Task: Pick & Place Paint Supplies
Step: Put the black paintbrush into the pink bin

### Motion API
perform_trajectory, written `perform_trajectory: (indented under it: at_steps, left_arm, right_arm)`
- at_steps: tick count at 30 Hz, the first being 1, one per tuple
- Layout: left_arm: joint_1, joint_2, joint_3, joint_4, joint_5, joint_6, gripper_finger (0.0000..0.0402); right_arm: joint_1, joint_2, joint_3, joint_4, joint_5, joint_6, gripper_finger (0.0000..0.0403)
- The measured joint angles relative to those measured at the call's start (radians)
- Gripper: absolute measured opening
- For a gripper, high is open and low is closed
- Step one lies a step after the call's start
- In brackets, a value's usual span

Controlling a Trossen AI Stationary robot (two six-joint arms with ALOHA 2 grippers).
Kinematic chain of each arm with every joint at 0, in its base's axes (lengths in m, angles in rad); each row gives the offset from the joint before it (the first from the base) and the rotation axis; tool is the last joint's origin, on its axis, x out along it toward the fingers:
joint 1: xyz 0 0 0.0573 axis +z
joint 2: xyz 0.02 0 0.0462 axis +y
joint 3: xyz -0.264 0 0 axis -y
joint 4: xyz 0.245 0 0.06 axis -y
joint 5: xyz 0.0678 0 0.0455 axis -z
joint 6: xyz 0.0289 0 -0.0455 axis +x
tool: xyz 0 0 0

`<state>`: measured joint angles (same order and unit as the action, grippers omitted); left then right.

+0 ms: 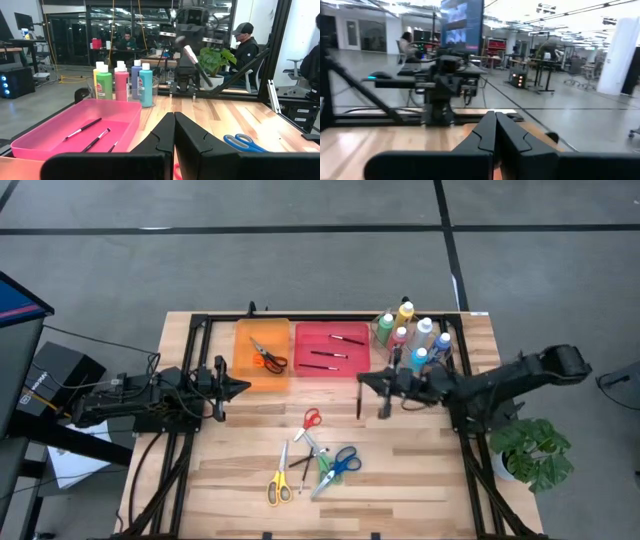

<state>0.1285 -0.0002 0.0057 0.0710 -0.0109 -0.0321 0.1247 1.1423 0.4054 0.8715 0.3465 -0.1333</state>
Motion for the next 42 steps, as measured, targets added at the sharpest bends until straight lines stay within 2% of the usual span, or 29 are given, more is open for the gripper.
perform_trajectory:
  at_steps: [3, 6, 10, 15, 21, 24, 33, 42]
  left_arm:
    - [0.000, 0.000, 0.000, 0.000, 0.000, 0.000, 0.0002]
    - [0.000, 0.000, 0.000, 0.001, 0.000, 0.000, 0.0002]
    - [0.000, 0.000, 0.000, 0.001, 0.000, 0.000, 0.0002]
    - [0.000, 0.000, 0.000, 0.001, 0.000, 0.000, 0.0002]
    - [0.000, 0.000, 0.000, 0.001, 0.000, 0.000, 0.0002]
    - [0.000, 0.000, 0.000, 0.002, 0.000, 0.000, 0.0002]
    - [0.000, 0.000, 0.000, 0.015, 0.000, 0.000, 0.0002]
    - [0.000, 0.000, 0.000, 0.032, 0.000, 0.000, 0.0002]
  right_arm:
    - [-0.097, 0.080, 0.058, -0.002, -0.054, 0.003, 0.0000]
    - [-0.191, 0.161, 0.139, -0.079, -0.071, 0.005, 0.0000]
    - [-0.303, 0.265, 0.280, -0.253, -0.086, 0.034, 0.0000]
    - [-0.382, 0.394, 0.479, -0.522, -0.087, 0.033, 0.0000]
    - [-0.429, 0.550, 0.708, -0.838, -0.084, 0.027, 0.0000]
    - [-0.445, 0.624, 0.794, -0.929, -0.076, 0.002, 0.0000]
    - [-0.463, 0.786, 0.977, -1.077, -0.053, -0.060, 0.0000]
    - [-0.479, 0.822, 1.018, -1.127, -0.050, -0.107, 0.0000]
